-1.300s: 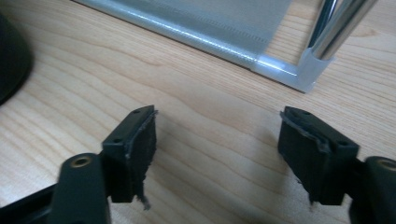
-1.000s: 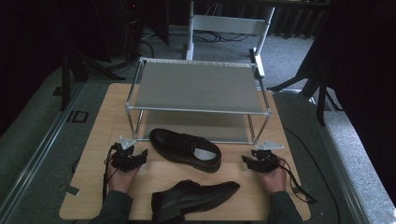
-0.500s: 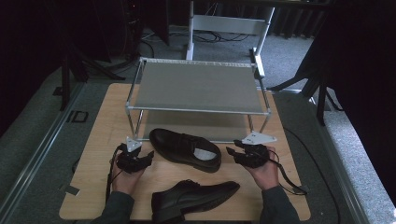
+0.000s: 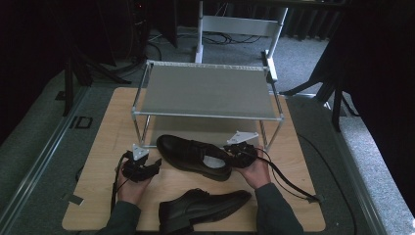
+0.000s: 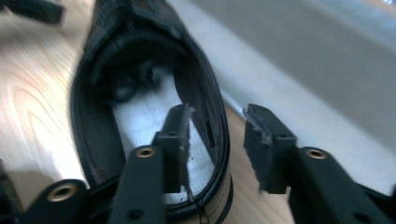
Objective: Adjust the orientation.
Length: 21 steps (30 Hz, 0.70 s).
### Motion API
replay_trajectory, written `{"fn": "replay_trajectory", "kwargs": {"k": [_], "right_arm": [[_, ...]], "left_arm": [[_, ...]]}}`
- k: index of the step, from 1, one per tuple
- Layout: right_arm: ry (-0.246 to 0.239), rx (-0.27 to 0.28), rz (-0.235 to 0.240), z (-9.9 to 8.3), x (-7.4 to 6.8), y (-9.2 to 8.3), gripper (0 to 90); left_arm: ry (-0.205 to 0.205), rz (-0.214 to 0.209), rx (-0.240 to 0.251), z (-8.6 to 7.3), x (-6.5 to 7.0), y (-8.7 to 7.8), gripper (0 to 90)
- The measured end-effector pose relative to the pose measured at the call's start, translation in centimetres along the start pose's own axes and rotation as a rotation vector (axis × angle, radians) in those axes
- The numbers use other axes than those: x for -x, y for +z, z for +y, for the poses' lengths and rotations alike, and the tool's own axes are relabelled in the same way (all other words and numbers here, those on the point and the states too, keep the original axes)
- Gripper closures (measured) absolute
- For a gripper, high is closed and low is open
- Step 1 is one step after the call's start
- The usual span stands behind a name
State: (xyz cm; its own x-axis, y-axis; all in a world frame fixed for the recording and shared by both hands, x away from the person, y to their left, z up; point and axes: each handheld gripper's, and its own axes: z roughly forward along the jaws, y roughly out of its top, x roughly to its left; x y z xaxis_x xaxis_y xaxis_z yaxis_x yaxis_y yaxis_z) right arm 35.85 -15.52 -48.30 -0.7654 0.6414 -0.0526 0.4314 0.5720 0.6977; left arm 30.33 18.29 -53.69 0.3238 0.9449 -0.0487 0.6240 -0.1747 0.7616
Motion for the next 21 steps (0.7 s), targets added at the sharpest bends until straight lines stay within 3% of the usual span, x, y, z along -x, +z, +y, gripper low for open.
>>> {"fn": "replay_trajectory", "kwargs": {"k": [4, 11, 15, 16, 17, 18, 21], "right_arm": [[-0.018, -0.023, -0.020, -0.2, -0.1, 0.2, 80.1], [-0.040, -0.029, -0.068, -0.8, -0.5, -0.6, 82.9], [0.010, -0.012, -0.070, -2.6, 0.1, -2.1, 82.9], [0.019, -0.009, -0.071, -3.0, 0.3, -2.4, 82.9], [0.025, -0.008, -0.078, -3.3, 0.3, -2.7, 82.9], [0.026, -0.011, -0.087, -3.6, 0.4, -3.1, 83.0], [0.027, -0.014, -0.096, -4.2, 0.6, -3.6, 83.0]], "left_arm": [[0.006, -0.005, -0.004, 0.0, 0.0, 0.0, 43.2], [0.020, -0.026, 0.008, 0.1, 0.2, -0.4, 43.2], [0.033, -0.075, 0.017, 0.4, 0.5, -1.4, 43.2], [0.064, -0.099, 0.035, 0.8, 1.0, -2.3, 43.3], [0.064, -0.099, 0.035, 0.8, 1.0, -2.3, 43.5], [0.079, -0.138, 0.047, 1.2, 1.4, -3.1, 43.6], [0.092, -0.164, 0.051, 1.4, 1.8, -3.7, 44.0]]}}
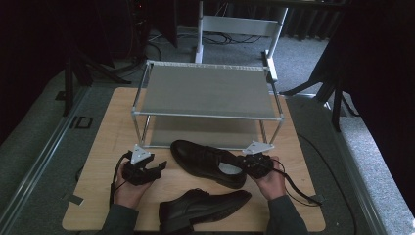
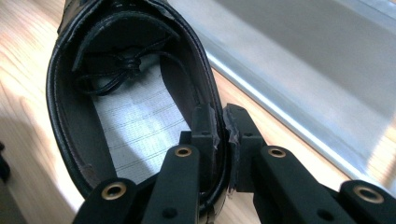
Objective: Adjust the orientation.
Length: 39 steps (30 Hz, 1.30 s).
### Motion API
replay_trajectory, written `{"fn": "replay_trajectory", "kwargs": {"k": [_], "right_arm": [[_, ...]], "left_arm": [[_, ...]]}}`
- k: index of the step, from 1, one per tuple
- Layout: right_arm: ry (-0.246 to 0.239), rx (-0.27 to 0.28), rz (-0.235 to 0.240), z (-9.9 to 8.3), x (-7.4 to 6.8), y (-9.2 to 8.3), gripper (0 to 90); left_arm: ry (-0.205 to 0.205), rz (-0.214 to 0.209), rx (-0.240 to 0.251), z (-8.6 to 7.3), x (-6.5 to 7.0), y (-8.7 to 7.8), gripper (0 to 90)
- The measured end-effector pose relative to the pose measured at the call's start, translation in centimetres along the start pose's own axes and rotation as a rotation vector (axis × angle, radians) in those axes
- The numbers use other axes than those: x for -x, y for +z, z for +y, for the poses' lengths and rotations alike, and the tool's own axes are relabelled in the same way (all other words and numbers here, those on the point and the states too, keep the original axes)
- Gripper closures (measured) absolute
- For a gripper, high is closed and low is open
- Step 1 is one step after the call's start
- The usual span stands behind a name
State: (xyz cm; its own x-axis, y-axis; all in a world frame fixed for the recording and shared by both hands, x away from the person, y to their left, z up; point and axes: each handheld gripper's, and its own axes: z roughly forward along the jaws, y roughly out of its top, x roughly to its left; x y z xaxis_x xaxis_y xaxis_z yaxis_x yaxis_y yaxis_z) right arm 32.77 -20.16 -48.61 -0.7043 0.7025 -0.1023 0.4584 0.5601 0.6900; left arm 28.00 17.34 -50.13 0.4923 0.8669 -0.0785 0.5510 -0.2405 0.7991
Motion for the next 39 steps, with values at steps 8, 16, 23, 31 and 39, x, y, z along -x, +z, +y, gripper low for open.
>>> {"fn": "replay_trajectory", "kwargs": {"k": [8, 16, 23, 31, 39], "right_arm": [[0.026, -0.006, -0.041, -1.7, 1.1, -1.8, 83.0], [0.033, -0.007, -0.061, -2.9, 1.4, -2.7, 82.9], [0.027, -0.012, -0.068, -2.8, 1.3, -2.8, 83.0], [0.024, -0.013, -0.068, -2.9, 1.3, -2.8, 82.8], [0.024, -0.013, -0.068, -3.0, 1.3, -2.8, 82.7]], "left_arm": [[0.040, -0.167, -0.036, 0.5, 2.3, -1.6, 43.7], [0.068, -0.296, -0.067, 0.1, 4.3, -2.1, 38.8], [0.049, -0.379, -0.114, -0.7, 4.9, -1.7, 36.0], [0.061, -0.409, -0.138, -1.3, 5.7, -1.5, 30.2], [0.068, -0.426, -0.162, -1.4, 5.9, -1.3, 28.7]]}}
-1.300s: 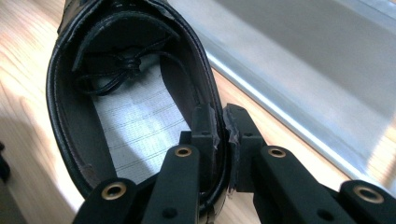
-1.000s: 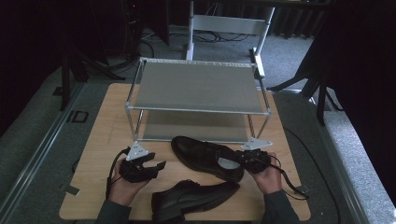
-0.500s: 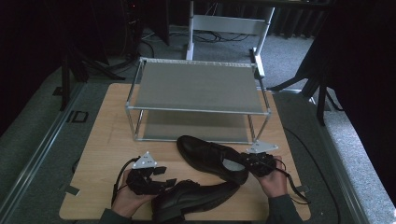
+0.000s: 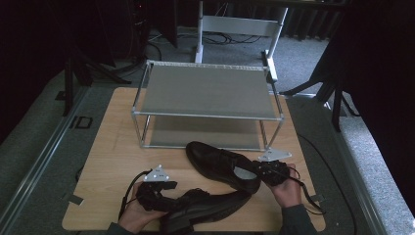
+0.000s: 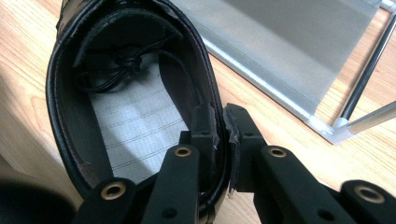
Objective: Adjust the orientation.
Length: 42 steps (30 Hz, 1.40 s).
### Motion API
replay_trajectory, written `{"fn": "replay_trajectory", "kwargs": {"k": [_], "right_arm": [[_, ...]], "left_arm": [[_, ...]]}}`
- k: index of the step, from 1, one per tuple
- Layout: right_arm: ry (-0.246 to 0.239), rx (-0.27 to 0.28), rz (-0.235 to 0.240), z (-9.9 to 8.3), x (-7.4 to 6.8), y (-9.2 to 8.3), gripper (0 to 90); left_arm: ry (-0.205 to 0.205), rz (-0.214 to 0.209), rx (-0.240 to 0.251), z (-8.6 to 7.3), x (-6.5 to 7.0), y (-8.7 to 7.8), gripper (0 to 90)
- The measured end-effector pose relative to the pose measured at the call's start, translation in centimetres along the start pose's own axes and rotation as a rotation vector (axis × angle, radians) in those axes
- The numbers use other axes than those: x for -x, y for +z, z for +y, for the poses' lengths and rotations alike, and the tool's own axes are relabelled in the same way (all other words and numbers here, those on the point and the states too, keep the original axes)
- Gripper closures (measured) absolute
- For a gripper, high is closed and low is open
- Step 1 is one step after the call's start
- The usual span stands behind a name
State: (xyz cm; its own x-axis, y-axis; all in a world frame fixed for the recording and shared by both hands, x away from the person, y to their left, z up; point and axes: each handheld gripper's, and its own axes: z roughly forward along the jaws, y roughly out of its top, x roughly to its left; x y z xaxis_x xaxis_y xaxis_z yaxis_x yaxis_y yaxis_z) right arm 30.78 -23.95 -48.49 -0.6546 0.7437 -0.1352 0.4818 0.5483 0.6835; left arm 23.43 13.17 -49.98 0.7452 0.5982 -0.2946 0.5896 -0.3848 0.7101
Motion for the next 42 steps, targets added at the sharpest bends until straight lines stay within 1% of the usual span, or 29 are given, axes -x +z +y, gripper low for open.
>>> {"fn": "replay_trajectory", "kwargs": {"k": [2, 5, 9, 11, 12, 13, 14, 16, 17, 18, 20, 21, 22, 23, 24, 25, 26, 28, 29, 31, 32, 35, 36, 37, 38, 40, 42], "right_arm": [[-0.002, -0.001, -0.002, 0.0, 0.0, 0.0, 82.7], [-0.004, 0.000, -0.003, 0.0, 0.0, 0.0, 82.6], [-0.004, 0.000, -0.002, 0.0, 0.0, 0.0, 82.6], [-0.006, 0.000, -0.002, -0.1, 0.0, 0.0, 82.6], [-0.008, 0.000, -0.003, -0.1, 0.0, 0.0, 82.6], [-0.007, 0.000, -0.003, -0.1, 0.0, 0.0, 82.6], [-0.008, 0.000, -0.004, -0.1, 0.0, 0.0, 82.6], [-0.008, -0.001, -0.005, 0.0, -0.1, 0.0, 82.6], [-0.009, -0.001, -0.006, 0.0, -0.1, 0.0, 82.6], [-0.009, -0.001, -0.006, 0.0, -0.1, 0.0, 82.6], [-0.010, -0.001, -0.007, 0.0, -0.1, 0.0, 82.6], [-0.011, -0.001, -0.007, 0.0, -0.1, 0.0, 82.6], [-0.011, -0.001, -0.007, 0.0, -0.1, 0.0, 82.6], [-0.011, -0.001, -0.008, 0.0, -0.1, 0.0, 82.6], [-0.012, -0.001, -0.008, 0.0, -0.1, 0.0, 82.6], [-0.012, -0.001, -0.008, 0.0, -0.1, 0.0, 82.6], [-0.012, -0.001, -0.008, 0.0, -0.1, 0.0, 82.6], [-0.013, -0.001, -0.008, 0.0, -0.1, 0.0, 82.6], [-0.012, -0.001, -0.008, 0.0, -0.1, 0.0, 82.6], [-0.011, -0.001, -0.007, 0.0, -0.1, 0.0, 82.5], [-0.011, -0.001, -0.007, 0.0, -0.1, 0.0, 82.5], [-0.010, -0.001, -0.005, 0.0, -0.1, 0.0, 82.5], [-0.011, -0.001, -0.005, 0.0, -0.1, 0.0, 82.5], [-0.011, -0.001, -0.005, -0.1, -0.1, 0.0, 82.5], [-0.011, 0.000, -0.005, -0.1, -0.1, 0.0, 82.5], [-0.011, 0.000, -0.004, -0.1, 0.0, 0.0, 82.4], [-0.013, 0.000, -0.004, -0.1, 0.0, 0.0, 82.4]], "left_arm": [[0.008, 0.001, -0.005, 0.0, 0.1, 0.0, 28.7], [0.017, -0.029, -0.014, 0.0, 0.3, -0.1, 28.7], [0.016, -0.043, -0.016, 0.0, 0.4, -0.1, 28.6], [0.007, -0.059, -0.020, -0.1, 0.3, -0.1, 28.7], [-0.005, -0.077, -0.021, -0.2, 0.2, 0.0, 28.6], [-0.005, -0.077, -0.021, -0.2, 0.2, 0.0, 28.6], [-0.011, -0.089, -0.024, -0.2, 0.1, 0.0, 28.6], [-0.013, -0.094, -0.025, -0.2, 0.2, 0.0, 28.6], [-0.016, -0.108, -0.026, -0.3, 0.2, 0.0, 28.0], [-0.016, -0.108, -0.026, -0.3, 0.2, 0.0, 27.9], [-0.015, -0.130, -0.031, -0.3, 0.3, 0.0, 27.7], [-0.016, -0.150, -0.036, -0.4, 0.3, 0.1, 26.8], [-0.016, -0.150, -0.036, -0.4, 0.3, 0.1, 26.8], [-0.016, -0.168, -0.040, -0.4, 0.4, 0.1, 26.9], [-0.016, -0.168, -0.040, -0.4, 0.4, 0.1, 26.9], [-0.018, -0.179, -0.045, -0.4, 0.4, 0.1, 26.9], [-0.015, -0.207, -0.054, -0.4, 0.4, 0.2, 27.0], [-0.007, -0.264, -0.074, -0.4, 0.5, 0.3, 31.5], [0.002, -0.284, -0.081, -0.4, 0.6, 0.3, 33.4], [0.021, -0.327, -0.094, -0.3, 0.8, 0.2, 43.2], [0.025, -0.326, -0.102, -0.2, 0.9, 0.2, 48.3], [0.024, -0.314, -0.109, 0.0, 0.9, 0.0, 54.2], [0.026, -0.318, -0.108, 0.1, 1.0, 0.0, 56.4], [0.037, -0.316, -0.114, 0.1, 1.2, -0.1, 59.0], [0.048, -0.323, -0.117, 0.2, 1.4, -0.2, 61.8], [0.070, -0.334, -0.110, 0.2, 1.6, -0.5, 70.3], [0.084, -0.344, -0.111, 0.2, 1.9, -0.7, 76.0]]}}
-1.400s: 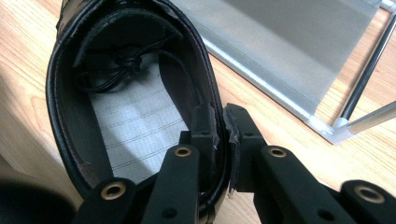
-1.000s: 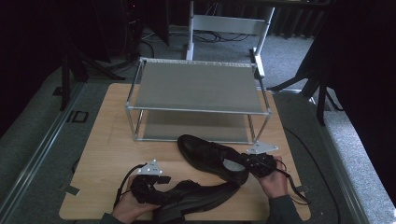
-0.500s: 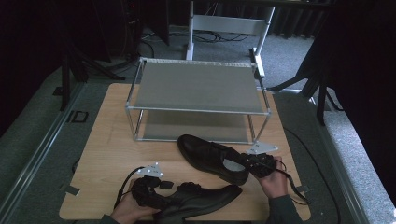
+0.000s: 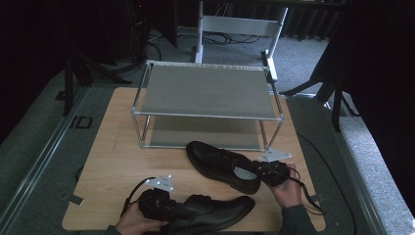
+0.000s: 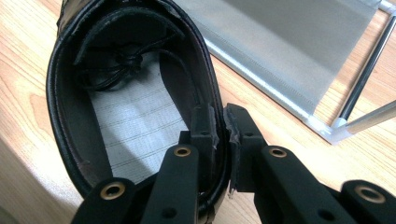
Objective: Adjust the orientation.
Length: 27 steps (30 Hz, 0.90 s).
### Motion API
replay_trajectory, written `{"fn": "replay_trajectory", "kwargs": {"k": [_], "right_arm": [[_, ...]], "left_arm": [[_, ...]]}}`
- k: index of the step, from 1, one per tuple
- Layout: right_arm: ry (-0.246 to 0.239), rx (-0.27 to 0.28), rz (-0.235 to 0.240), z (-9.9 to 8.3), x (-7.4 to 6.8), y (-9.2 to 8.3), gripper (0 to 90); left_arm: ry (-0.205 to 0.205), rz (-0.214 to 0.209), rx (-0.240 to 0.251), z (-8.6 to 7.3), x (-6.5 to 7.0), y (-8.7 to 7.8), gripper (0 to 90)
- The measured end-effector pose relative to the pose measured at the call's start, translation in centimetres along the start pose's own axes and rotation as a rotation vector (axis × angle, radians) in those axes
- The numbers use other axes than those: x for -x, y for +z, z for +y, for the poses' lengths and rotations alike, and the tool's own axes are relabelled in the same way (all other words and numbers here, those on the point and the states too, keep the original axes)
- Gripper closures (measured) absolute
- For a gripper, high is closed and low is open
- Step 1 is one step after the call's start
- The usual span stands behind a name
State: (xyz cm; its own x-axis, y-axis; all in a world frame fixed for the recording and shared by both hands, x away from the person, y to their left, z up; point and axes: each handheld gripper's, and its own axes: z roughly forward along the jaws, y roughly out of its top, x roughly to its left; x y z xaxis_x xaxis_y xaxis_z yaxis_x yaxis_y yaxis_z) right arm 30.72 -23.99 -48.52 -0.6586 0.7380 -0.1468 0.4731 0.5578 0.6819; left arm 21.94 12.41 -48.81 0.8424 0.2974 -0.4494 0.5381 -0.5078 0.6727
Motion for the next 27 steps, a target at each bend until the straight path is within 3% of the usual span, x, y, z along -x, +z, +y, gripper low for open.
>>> {"fn": "replay_trajectory", "kwargs": {"k": [4, 6, 9, 11, 15, 27], "right_arm": [[0.001, 0.000, 0.001, 0.0, 0.0, 0.0, 82.4], [0.000, 0.000, 0.001, 0.0, 0.0, 0.0, 82.5], [-0.003, -0.001, 0.002, 0.0, 0.0, 0.0, 82.6], [-0.001, -0.001, 0.003, 0.0, 0.0, 0.0, 82.8], [-0.007, -0.004, 0.009, 0.0, 0.0, -0.1, 83.2], [-0.009, -0.015, 0.004, -0.4, -0.3, -0.8, 83.1]], "left_arm": [[0.051, -0.012, 0.008, 0.4, 0.8, -0.1, 83.0], [0.081, 0.002, 0.005, 0.7, 1.4, -0.3, 84.5], [0.127, 0.112, -0.018, 1.2, 1.7, -1.0, 85.4], [0.104, 0.185, -0.010, 1.1, 0.9, -1.9, 85.7], [0.058, 0.231, 0.040, 0.0, -0.4, -4.0, 85.5], [-0.064, 0.426, 0.145, -3.1, -1.7, -8.6, 85.4]]}}
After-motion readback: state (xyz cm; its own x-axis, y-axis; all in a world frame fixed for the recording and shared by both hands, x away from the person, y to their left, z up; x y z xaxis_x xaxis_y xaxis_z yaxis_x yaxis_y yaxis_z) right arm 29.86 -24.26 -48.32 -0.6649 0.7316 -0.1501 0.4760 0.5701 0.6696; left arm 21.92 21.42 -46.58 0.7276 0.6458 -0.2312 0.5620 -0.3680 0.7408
